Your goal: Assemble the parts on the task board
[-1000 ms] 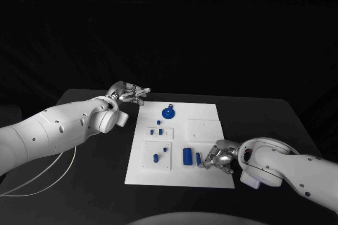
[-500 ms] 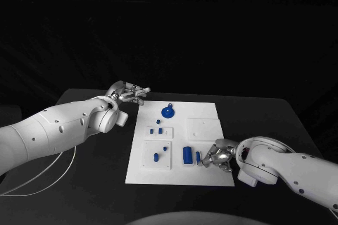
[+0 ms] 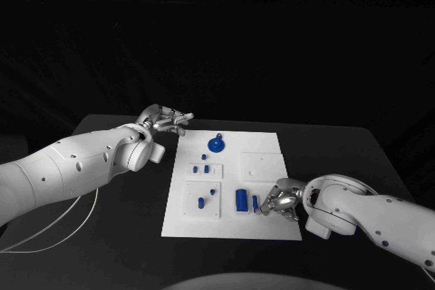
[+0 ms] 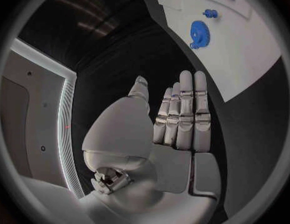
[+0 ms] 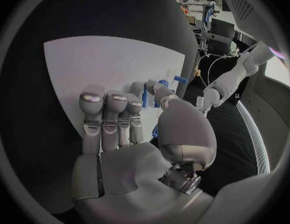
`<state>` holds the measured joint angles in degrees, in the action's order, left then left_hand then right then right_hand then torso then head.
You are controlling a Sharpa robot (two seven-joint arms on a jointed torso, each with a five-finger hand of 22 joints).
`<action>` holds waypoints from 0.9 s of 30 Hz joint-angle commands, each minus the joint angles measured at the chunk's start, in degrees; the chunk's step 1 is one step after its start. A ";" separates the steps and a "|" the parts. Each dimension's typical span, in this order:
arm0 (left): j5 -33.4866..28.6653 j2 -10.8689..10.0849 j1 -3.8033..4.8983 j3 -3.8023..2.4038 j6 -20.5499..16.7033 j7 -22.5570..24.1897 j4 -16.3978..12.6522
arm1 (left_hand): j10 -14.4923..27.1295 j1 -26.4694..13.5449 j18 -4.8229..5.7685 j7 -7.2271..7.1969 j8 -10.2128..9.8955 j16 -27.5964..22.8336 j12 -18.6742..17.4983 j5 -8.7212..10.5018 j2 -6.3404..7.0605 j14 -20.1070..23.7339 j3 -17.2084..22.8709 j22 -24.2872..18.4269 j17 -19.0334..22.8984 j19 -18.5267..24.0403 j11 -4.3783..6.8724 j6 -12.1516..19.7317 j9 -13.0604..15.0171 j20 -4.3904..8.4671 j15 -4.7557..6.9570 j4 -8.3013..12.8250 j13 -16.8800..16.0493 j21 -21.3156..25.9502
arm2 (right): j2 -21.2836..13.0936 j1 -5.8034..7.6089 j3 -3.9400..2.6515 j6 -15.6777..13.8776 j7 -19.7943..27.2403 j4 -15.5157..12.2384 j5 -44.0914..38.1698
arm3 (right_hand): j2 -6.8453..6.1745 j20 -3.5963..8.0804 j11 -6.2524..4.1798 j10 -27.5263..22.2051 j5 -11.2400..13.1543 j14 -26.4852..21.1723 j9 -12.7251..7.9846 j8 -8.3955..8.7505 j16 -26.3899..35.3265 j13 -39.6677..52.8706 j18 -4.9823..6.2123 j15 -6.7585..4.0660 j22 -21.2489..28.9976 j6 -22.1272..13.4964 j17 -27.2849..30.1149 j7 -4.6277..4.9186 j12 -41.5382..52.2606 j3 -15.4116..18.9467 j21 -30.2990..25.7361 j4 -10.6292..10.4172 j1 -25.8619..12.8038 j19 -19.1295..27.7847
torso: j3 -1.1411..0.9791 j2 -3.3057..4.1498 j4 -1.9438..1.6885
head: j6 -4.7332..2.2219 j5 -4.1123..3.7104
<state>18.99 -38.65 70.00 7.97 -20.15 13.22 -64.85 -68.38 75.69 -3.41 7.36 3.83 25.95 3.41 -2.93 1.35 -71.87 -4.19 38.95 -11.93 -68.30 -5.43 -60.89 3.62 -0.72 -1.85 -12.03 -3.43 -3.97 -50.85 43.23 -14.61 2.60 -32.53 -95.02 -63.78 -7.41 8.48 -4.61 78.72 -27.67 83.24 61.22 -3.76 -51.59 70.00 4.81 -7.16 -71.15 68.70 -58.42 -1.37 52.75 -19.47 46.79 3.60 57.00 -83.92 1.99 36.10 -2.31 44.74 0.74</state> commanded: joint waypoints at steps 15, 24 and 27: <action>-5.93 0.15 -0.20 -0.03 0.63 0.20 0.15 | 0.29 -0.26 0.73 -0.08 -0.08 -0.25 0.19 0.22 1.06 -0.45 0.25 -0.07 -0.09 -0.52 0.09 0.24 0.09 0.12 -0.09 -0.19 -0.10 -0.26 | -1.07 0.02 -2.08 -3.86 5.99 1.43 3.19 | 4.69 -0.70 1.12 -0.83 -3.94 0.12 -4.91 0.10 0.90 -0.41 0.33 0.60 0.69 -2.89 0.50 1.86 -0.99 29.44 -1.38 -6.27 3.87 -3.13 | 0.11 -0.18 0.04 | -2.09 -0.56; -10.21 0.37 -0.17 -0.05 -0.66 1.11 1.47 | 0.01 0.24 0.77 -0.14 -0.07 -0.21 0.20 0.20 0.69 -0.27 0.54 -0.09 -0.10 -0.38 0.15 0.00 0.09 0.10 -0.10 1.22 -0.10 -0.21 | 1.86 5.27 -3.07 -10.60 17.69 11.26 11.93 | 6.31 -1.12 1.52 -1.25 -6.30 -0.09 -14.81 0.17 1.93 -1.00 0.75 0.87 0.80 -3.66 1.11 2.66 -1.49 31.22 -2.45 -6.95 6.64 -2.95 | 0.59 -1.03 0.20 | -6.02 -1.87; -11.58 0.67 -0.16 -0.08 -1.49 1.75 2.71 | -0.04 0.77 0.78 -0.15 -0.08 -0.33 0.20 0.19 0.36 -0.06 0.62 -0.14 -0.04 -0.24 0.14 -0.07 0.08 0.05 -0.14 1.91 -0.10 -0.14 | 4.51 7.50 -3.15 -12.88 25.10 17.43 16.36 | 9.01 -1.41 1.87 -5.59 -5.94 -1.41 -16.50 0.09 6.25 -9.29 1.04 1.33 3.44 -5.07 4.58 3.03 -13.91 30.72 -8.13 -4.70 9.35 -2.15 | 0.63 -1.59 0.26 | -7.61 -1.87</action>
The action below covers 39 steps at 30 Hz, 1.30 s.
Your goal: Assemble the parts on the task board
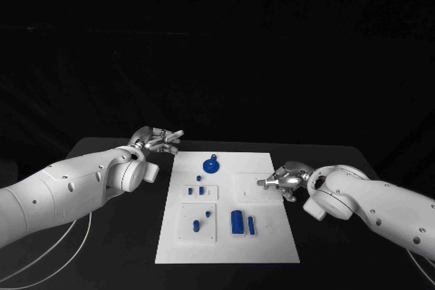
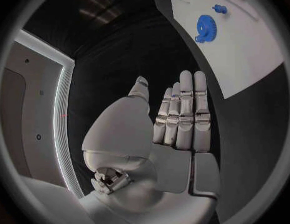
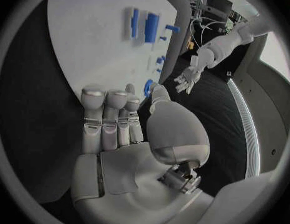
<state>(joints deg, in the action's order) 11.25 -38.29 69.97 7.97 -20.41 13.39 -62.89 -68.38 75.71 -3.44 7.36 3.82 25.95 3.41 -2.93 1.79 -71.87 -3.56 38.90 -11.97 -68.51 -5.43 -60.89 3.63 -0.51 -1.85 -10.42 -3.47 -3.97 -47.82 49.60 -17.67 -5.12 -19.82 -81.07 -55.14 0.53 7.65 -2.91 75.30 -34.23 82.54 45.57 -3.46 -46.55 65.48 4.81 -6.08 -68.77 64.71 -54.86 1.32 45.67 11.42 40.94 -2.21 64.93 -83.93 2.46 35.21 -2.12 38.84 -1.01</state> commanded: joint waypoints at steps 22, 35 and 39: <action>-7.80 3.86 0.77 -0.29 -0.97 3.62 7.64 | 27.82 -23.12 3.44 -7.36 -3.82 -25.95 -3.41 2.93 -1.79 71.87 3.56 -38.90 11.97 68.51 5.43 60.89 -3.63 0.51 1.85 10.42 3.47 3.97 | 13.91 6.40 -0.33 -6.77 28.91 28.78 27.18 | -0.53 -7.65 2.91 -34.77 34.23 -82.54 -45.57 3.46 46.55 -65.48 -4.81 6.08 68.77 -64.71 54.86 -1.32 -45.67 -11.42 -40.94 2.21 -17.67 83.93 | -0.59 -2.12 -0.21 | -5.83 -0.38; -9.14 -0.13 -3.35 -3.28 -9.82 8.60 -5.87 | 68.38 -75.71 3.44 -7.36 -3.82 -25.95 -3.41 2.93 -1.79 71.87 3.56 -38.90 11.97 68.51 5.43 60.89 -3.63 0.51 1.85 10.42 3.47 3.97 | 10.04 7.90 6.13 -18.33 36.34 15.26 37.21 | -0.53 -7.65 2.91 -75.30 34.23 -82.54 -45.57 3.46 46.55 -65.48 -4.81 6.08 68.77 -64.71 54.86 -1.32 -45.67 -11.42 -40.94 2.21 -64.93 83.93 | -2.46 -4.03 2.12 | -4.46 1.01; -9.86 -2.27 -5.55 -4.88 -14.55 11.26 -13.10 | 68.38 -75.71 3.44 -7.36 -3.82 -25.95 -3.41 2.93 -1.79 71.87 3.56 -38.90 11.97 68.51 5.43 60.89 -3.63 0.51 1.85 10.42 3.47 3.97 | 7.97 8.69 9.58 -24.52 40.31 8.03 42.58 | -0.53 -7.65 2.91 -75.30 34.23 -82.54 -45.57 3.46 46.55 -65.48 -4.81 6.08 68.77 -64.71 54.86 -1.32 -45.67 -11.42 -40.94 2.21 -64.93 83.93 | -2.46 -4.03 2.12 | -4.46 1.01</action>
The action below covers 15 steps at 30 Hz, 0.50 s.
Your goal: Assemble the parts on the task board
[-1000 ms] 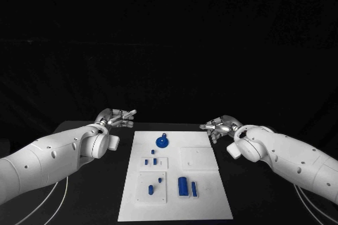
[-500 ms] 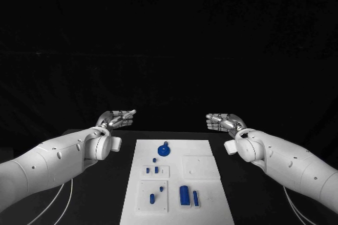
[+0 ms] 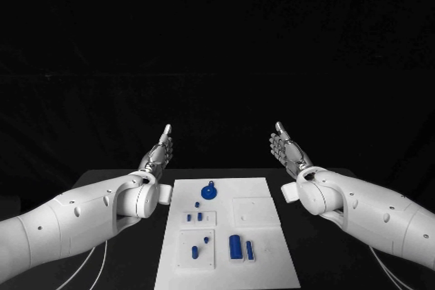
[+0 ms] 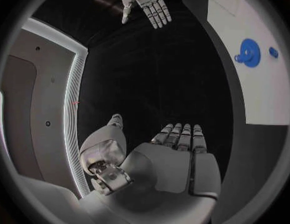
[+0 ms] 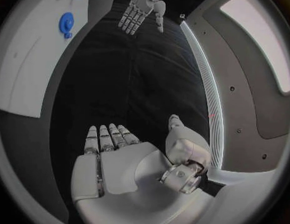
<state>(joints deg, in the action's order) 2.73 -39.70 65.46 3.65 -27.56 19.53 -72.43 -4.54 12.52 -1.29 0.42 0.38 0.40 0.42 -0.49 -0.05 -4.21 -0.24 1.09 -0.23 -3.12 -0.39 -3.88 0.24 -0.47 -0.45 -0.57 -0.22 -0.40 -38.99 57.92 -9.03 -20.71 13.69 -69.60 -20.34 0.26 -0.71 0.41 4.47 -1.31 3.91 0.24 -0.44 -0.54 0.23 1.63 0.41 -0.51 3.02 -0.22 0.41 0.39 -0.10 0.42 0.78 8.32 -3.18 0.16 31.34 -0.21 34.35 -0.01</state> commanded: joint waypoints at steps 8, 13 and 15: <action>-2.44 -4.14 -4.42 -3.02 -14.68 9.21 -14.65 | 4.54 -12.52 1.29 -0.42 -0.38 -0.40 -0.42 0.49 0.05 4.21 0.24 -1.09 0.23 3.12 0.39 3.88 -0.24 0.47 0.45 0.57 0.22 0.40 | -4.47 1.76 6.96 -19.71 13.73 -16.03 17.14 | -0.26 0.71 -0.41 -4.47 1.31 -3.91 -0.24 0.44 0.54 -0.23 -1.63 -0.41 0.51 -3.02 0.22 -0.41 -0.39 0.10 -0.42 -0.78 -8.32 3.18 | -0.16 -0.16 0.21 | 0.03 0.01; -2.71 -4.95 -5.26 -3.62 -16.47 10.21 -17.39 | 4.54 -12.52 1.29 -0.42 -0.38 -0.40 -0.42 0.49 0.05 4.21 0.24 -1.09 0.23 3.12 0.39 3.88 -0.24 0.47 0.45 0.57 0.22 0.40 | -5.54 2.18 8.76 -22.92 15.79 -19.78 19.92 | -0.26 0.71 -0.41 -4.47 1.31 -3.91 -0.24 0.44 0.54 -0.23 -1.63 -0.41 0.51 -3.02 0.22 -0.41 -0.39 0.10 -0.42 -0.78 -8.32 3.18 | -0.16 -0.16 0.21 | 0.03 0.01; -2.73 -4.99 -5.30 -3.65 -16.56 10.26 -17.52 | 4.54 -12.52 1.29 -0.42 -0.38 -0.40 -0.42 0.49 0.05 4.21 0.24 -1.09 0.23 3.12 0.39 3.88 -0.24 0.47 0.45 0.57 0.22 0.40 | -5.68 2.23 8.99 -23.34 16.06 -20.27 20.29 | -0.26 0.71 -0.41 -4.47 1.31 -3.91 -0.24 0.44 0.54 -0.23 -1.63 -0.41 0.51 -3.02 0.22 -0.41 -0.39 0.10 -0.42 -0.78 -8.32 3.18 | -0.16 -0.16 0.21 | 0.03 0.01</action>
<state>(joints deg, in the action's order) 0.60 -44.59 60.26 0.10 -40.94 26.81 -89.67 -0.30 0.41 -0.42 -0.01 0.39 0.40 0.20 -0.27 -0.02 -0.20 0.04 0.06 -0.05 -0.21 0.00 -0.29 0.05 0.01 -0.01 -0.30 -0.05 -0.20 -44.57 60.05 -0.06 -39.81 25.84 -89.47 -3.67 0.00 -0.01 -0.01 0.21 -0.20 0.27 0.05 -0.20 -0.32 0.05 0.80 0.02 -0.05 0.22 -0.05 -0.03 0.34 0.05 0.20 0.31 0.31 -0.30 0.01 31.18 0.00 34.38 0.00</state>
